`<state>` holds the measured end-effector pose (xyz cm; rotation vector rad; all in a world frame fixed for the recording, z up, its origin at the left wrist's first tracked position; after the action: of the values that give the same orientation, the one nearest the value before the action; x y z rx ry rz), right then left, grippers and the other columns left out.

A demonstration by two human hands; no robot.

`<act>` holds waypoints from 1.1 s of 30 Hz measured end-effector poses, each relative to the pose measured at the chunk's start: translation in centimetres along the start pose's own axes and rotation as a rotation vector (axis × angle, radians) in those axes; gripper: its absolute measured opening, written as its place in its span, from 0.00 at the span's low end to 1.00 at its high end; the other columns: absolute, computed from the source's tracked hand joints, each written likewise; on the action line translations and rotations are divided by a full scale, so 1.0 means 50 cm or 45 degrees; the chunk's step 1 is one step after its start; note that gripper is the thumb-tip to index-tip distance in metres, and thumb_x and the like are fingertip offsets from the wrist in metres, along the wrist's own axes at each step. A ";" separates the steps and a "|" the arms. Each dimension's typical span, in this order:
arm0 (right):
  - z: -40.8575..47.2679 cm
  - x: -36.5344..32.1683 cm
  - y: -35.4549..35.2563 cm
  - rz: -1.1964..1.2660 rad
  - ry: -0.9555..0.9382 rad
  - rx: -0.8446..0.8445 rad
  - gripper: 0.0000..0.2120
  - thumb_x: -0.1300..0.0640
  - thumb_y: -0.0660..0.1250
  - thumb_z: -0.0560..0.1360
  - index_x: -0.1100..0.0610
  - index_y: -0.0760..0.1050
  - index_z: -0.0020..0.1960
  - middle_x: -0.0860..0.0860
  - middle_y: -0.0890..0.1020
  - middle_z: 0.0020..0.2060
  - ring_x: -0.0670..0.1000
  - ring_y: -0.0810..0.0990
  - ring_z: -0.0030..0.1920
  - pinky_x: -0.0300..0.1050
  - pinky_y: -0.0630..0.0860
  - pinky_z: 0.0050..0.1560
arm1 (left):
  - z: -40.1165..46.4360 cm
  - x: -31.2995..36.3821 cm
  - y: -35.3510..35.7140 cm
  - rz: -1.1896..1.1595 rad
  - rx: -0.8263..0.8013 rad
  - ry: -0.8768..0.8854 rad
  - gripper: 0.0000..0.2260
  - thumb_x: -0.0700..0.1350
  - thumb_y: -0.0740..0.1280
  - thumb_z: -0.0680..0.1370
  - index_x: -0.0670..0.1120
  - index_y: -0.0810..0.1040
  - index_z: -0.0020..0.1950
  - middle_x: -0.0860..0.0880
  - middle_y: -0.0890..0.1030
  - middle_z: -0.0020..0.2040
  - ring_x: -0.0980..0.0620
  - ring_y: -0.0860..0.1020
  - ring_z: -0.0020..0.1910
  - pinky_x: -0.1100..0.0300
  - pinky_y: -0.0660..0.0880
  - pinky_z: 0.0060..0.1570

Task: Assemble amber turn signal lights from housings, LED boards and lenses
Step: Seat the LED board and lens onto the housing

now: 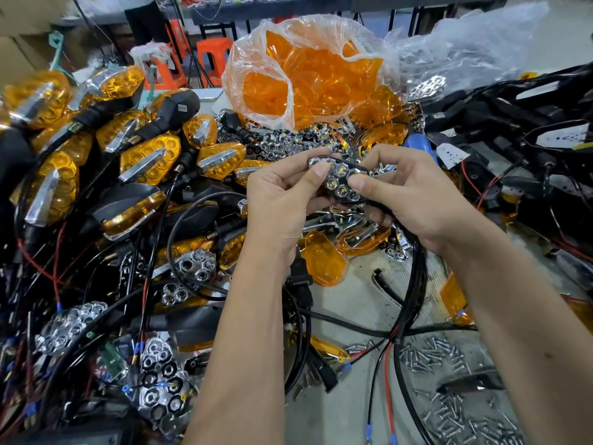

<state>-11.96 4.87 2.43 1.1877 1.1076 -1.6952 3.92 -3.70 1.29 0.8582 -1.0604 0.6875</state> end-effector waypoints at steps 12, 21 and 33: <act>0.001 -0.002 0.019 -0.023 -0.012 0.005 0.08 0.55 0.71 0.81 0.52 0.75 0.45 0.55 0.76 0.26 0.56 0.72 0.29 0.43 0.68 0.28 | -0.001 -0.001 -0.003 0.002 0.092 0.016 0.04 0.35 0.72 0.79 0.40 0.85 0.53 0.41 0.87 0.45 0.38 0.86 0.45 0.46 0.85 0.37; 0.004 -0.003 0.030 0.020 0.104 -0.025 0.10 0.53 0.72 0.80 0.56 0.74 0.45 0.57 0.79 0.30 0.54 0.82 0.31 0.47 0.80 0.33 | 0.001 -0.005 -0.004 0.104 0.192 0.014 0.04 0.37 0.73 0.79 0.45 0.86 0.47 0.49 0.87 0.37 0.51 0.85 0.36 0.56 0.82 0.32; 0.002 -0.013 0.024 -0.195 0.018 -0.025 0.12 0.50 0.76 0.76 0.60 0.85 0.45 0.70 0.80 0.42 0.56 0.76 0.37 0.54 0.73 0.42 | 0.002 -0.003 -0.019 0.280 0.151 0.085 0.05 0.38 0.75 0.78 0.48 0.87 0.47 0.49 0.86 0.35 0.52 0.84 0.35 0.57 0.81 0.32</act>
<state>-10.71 4.49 2.82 1.1283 1.2487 -1.7887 4.60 -4.27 0.96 0.8208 -1.0709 0.9651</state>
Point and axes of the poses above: each hand's wrist, its own z-axis towards the middle knuckle, its own y-axis out of the palm, x = y × z, the point moved 3 cm from there along z, towards the middle knuckle
